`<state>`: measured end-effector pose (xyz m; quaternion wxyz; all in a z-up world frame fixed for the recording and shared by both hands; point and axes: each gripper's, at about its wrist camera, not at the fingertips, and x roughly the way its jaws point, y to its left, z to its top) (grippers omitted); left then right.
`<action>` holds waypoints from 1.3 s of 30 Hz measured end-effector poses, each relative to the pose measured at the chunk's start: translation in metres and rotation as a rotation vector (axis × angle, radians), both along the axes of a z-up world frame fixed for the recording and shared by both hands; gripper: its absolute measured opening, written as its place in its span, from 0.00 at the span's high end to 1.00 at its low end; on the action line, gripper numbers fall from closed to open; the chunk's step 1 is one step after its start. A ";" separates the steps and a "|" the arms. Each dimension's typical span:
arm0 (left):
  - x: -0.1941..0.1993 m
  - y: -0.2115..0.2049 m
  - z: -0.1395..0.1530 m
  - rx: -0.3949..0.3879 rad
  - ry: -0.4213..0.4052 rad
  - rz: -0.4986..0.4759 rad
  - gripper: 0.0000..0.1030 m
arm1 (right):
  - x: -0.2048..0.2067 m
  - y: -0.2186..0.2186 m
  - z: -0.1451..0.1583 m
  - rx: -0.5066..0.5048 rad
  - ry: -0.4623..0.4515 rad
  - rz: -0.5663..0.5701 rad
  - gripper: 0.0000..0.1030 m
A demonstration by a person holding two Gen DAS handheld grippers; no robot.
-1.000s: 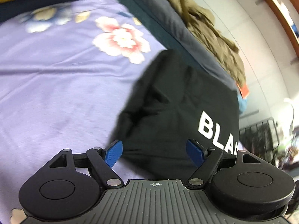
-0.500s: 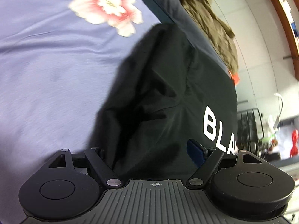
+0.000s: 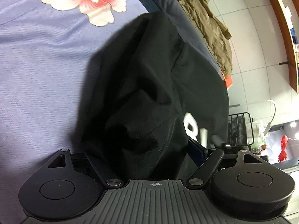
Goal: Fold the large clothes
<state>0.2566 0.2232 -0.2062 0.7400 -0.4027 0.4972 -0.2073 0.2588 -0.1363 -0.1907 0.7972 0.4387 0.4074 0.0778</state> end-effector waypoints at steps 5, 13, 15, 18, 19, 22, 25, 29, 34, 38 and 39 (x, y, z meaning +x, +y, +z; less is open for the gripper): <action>-0.008 -0.016 0.016 0.045 -0.017 -0.041 0.02 | -0.004 0.010 0.015 -0.054 0.051 -0.082 0.46; -0.025 -0.081 0.047 0.017 -0.059 -0.200 0.08 | -0.032 0.019 0.084 -0.131 -0.038 -0.136 0.64; -0.030 -0.118 0.058 0.001 -0.084 -0.260 0.10 | -0.043 0.012 0.106 -0.182 -0.072 -0.122 0.66; -0.037 -0.181 0.075 -0.033 -0.123 -0.359 0.10 | -0.068 -0.010 0.143 -0.280 -0.136 -0.101 0.67; -0.040 -0.204 0.081 -0.050 -0.133 -0.394 0.10 | -0.079 -0.019 0.156 -0.308 -0.156 -0.103 0.67; -0.055 -0.278 0.099 -0.087 -0.173 -0.507 0.10 | -0.124 -0.050 0.195 -0.418 -0.210 -0.131 0.67; -0.079 -0.355 0.113 -0.109 -0.210 -0.632 0.10 | -0.182 -0.097 0.224 -0.475 -0.245 -0.224 0.67; -0.122 -0.456 0.108 -0.072 -0.213 -0.790 0.05 | -0.282 -0.169 0.240 -0.519 -0.245 -0.421 0.67; -0.172 -0.539 0.063 0.097 -0.125 -0.946 0.06 | -0.407 -0.248 0.199 -0.459 -0.155 -0.724 0.64; -0.185 -0.545 0.041 0.185 -0.138 -0.975 0.00 | -0.492 -0.290 0.113 -0.261 0.010 -0.940 0.56; -0.180 -0.544 0.036 0.179 -0.113 -0.970 0.00 | -0.514 -0.294 0.093 -0.176 -0.016 -0.987 0.52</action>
